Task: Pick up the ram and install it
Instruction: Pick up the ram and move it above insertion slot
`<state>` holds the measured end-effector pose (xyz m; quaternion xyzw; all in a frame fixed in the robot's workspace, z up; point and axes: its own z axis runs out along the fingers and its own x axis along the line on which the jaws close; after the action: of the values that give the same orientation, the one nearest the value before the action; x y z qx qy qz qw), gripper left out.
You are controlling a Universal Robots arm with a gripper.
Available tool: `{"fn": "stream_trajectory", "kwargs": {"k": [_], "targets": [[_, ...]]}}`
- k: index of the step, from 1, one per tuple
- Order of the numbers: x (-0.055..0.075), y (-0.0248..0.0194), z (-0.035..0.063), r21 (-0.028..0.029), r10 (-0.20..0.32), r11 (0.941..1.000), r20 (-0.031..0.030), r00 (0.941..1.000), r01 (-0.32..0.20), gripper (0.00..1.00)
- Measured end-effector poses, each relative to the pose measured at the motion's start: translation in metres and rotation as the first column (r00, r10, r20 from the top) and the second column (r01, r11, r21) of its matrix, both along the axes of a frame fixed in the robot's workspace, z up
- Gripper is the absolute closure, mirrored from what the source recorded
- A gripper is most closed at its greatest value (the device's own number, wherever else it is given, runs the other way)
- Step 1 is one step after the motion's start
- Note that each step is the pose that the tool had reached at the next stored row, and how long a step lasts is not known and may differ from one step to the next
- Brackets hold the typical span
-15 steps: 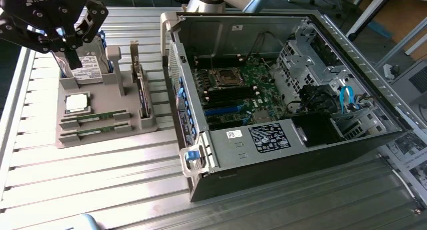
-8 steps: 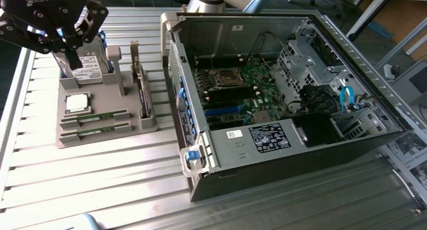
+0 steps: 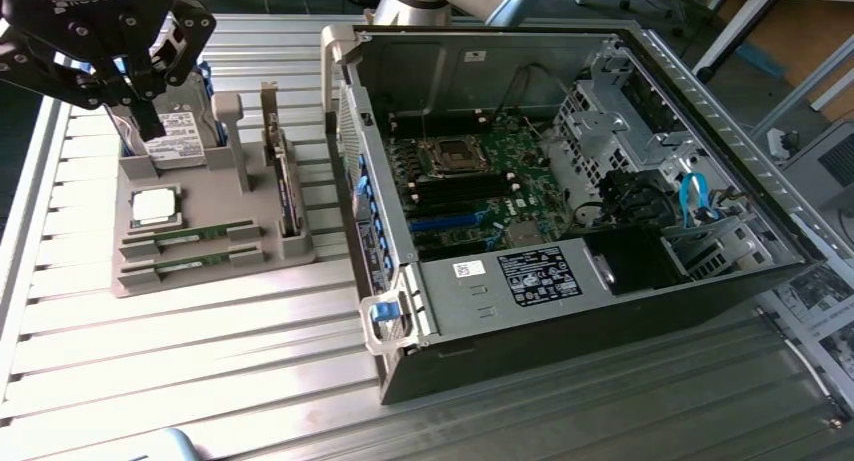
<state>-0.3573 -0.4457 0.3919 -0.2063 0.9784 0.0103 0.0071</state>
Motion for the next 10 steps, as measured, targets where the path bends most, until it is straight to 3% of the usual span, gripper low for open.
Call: {"fn": "stream_trajectory", "kwargs": {"k": [10], "targets": [[0.0, 0.0, 0.0, -0.0021, 0.032, 0.9995, -0.0001, 0.9995, -0.032, 0.89]]}}
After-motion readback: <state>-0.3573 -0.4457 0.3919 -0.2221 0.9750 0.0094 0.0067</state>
